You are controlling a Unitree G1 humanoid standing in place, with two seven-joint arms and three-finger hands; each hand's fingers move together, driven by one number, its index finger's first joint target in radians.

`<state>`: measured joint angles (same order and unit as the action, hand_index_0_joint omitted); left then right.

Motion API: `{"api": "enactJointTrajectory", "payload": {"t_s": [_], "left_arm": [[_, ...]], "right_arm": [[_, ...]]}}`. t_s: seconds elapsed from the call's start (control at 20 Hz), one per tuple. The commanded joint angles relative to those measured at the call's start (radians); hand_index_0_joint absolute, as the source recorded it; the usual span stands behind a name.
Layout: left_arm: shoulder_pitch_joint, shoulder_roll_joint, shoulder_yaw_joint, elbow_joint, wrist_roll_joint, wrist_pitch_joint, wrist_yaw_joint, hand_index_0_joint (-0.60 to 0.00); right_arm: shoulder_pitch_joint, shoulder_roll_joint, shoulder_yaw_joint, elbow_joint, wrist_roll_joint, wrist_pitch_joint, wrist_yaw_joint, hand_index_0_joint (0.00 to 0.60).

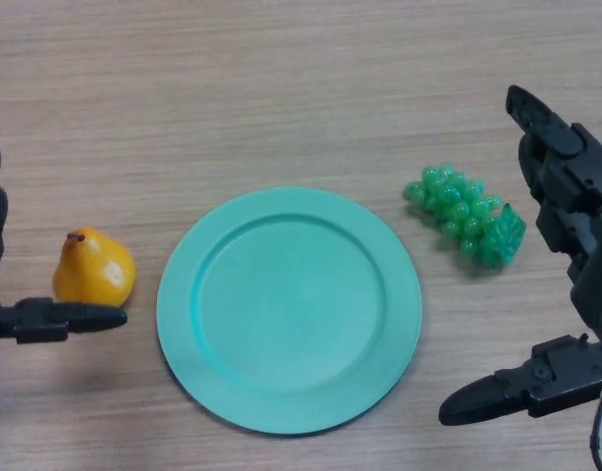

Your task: Pick up the yellow pear and place it on the plate

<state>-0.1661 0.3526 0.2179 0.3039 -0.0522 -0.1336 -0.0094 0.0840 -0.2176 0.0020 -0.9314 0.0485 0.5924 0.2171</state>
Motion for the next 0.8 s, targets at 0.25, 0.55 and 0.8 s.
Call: {"api": "enactJointTrajectory", "payload": {"t_s": [0.25, 0.55, 0.8], "left_arm": [[-0.142, 0.056, -0.011, 0.172, -0.017, -0.255, 0.075, 0.000], [-0.255, 0.038, -0.064, 0.400, -0.005, -0.325, 0.073, 0.000], [-0.268, 0.027, -0.089, 0.421, 0.047, -0.315, 0.091, -0.349]], "right_arm": [[-0.017, -0.014, -0.061, -0.054, 0.030, -0.116, -0.001, 0.000], [-0.017, -0.009, -0.086, -0.076, 0.031, -0.130, -0.033, 0.000], [-0.011, -0.016, -0.102, -0.099, 0.046, -0.104, -0.034, 0.000]]}}
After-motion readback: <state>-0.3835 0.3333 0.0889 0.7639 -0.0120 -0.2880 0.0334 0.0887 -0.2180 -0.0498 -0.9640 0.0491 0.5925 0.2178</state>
